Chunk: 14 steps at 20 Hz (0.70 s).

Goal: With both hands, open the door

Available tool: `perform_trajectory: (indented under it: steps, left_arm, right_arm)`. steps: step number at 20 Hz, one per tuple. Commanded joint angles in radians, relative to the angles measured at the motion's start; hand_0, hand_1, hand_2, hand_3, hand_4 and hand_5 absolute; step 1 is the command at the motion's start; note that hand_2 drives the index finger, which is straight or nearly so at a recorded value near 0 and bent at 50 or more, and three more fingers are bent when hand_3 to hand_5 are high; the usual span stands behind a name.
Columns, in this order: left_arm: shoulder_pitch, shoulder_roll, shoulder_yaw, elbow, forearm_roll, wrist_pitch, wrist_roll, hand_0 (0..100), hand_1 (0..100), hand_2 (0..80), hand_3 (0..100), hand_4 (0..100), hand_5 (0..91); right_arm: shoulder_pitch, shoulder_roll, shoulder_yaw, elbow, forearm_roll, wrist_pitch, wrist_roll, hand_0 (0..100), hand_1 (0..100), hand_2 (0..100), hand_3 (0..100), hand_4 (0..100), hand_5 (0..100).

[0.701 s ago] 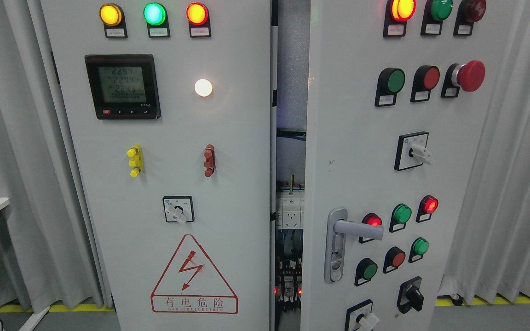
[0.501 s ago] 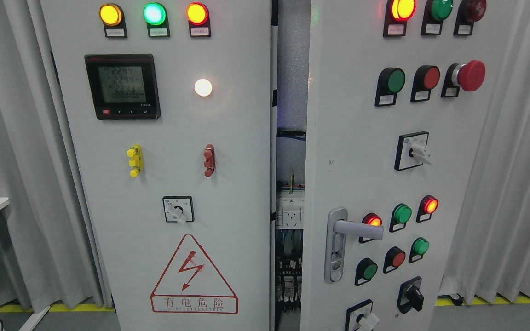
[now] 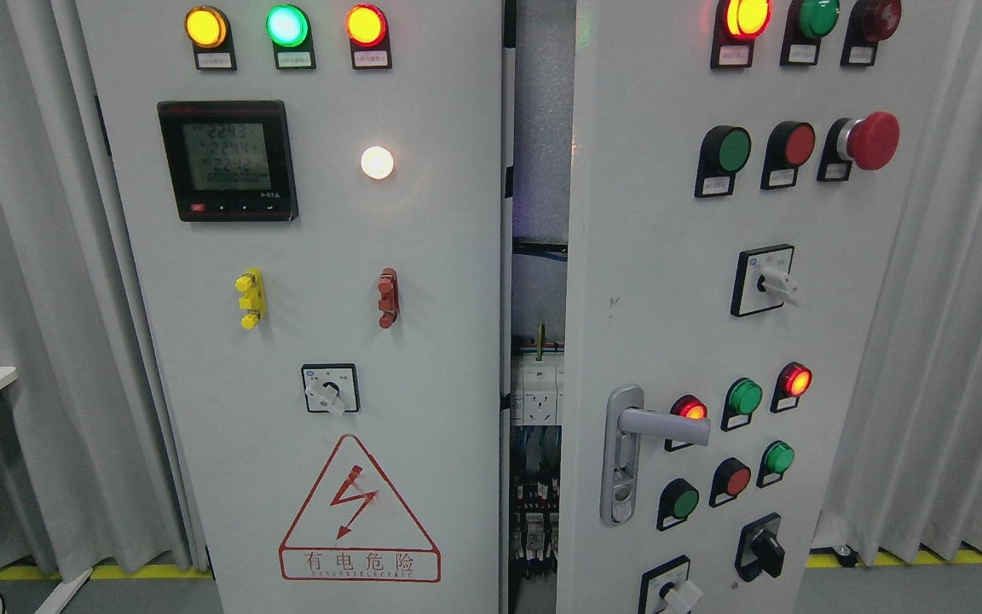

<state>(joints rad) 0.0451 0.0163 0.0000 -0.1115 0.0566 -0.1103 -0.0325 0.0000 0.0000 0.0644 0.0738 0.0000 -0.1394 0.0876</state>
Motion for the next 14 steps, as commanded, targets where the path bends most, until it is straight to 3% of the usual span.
perform_trajectory:
  steps: [1,4,5,6,10,14]
  left_arm:
    - [0.163,0.056,0.012,-0.584,0.000,0.003,-0.181,30,0,2.7,3,4,0.0]
    - [0.193,0.080,0.011,-0.727,-0.003,0.003,-0.584,30,0,2.7,3,4,0.0]
    - [0.202,0.088,0.011,-0.781,-0.003,0.003,-0.698,30,0,2.7,3,4,0.0]
    - [0.216,0.094,0.012,-0.848,0.000,0.004,-0.757,30,0,2.7,3,4,0.0]
    - [0.297,0.165,-0.001,-1.162,0.022,0.004,-0.771,30,0,2.7,3,4,0.0]
    - [0.346,0.304,-0.072,-1.488,0.120,0.003,-0.777,30,0,2.7,3,4,0.0]
  right_arm:
    - [-0.009,-0.002,0.000,0.000,0.015,0.000,0.000,22,0,0,0,0,0]
    - [-0.009,-0.002,0.000,0.001,0.015,0.000,0.000,22,0,0,0,0,0]
    - [-0.009,-0.002,0.000,0.000,0.015,0.000,0.000,22,0,0,0,0,0]
    - [-0.009,-0.002,0.000,0.000,0.015,0.000,0.000,22,0,0,0,0,0]
    - [-0.009,-0.002,0.000,0.000,0.015,0.000,0.000,22,0,0,0,0,0]
    - [-0.009,-0.002,0.000,0.000,0.015,0.000,0.000,22,0,0,0,0,0]
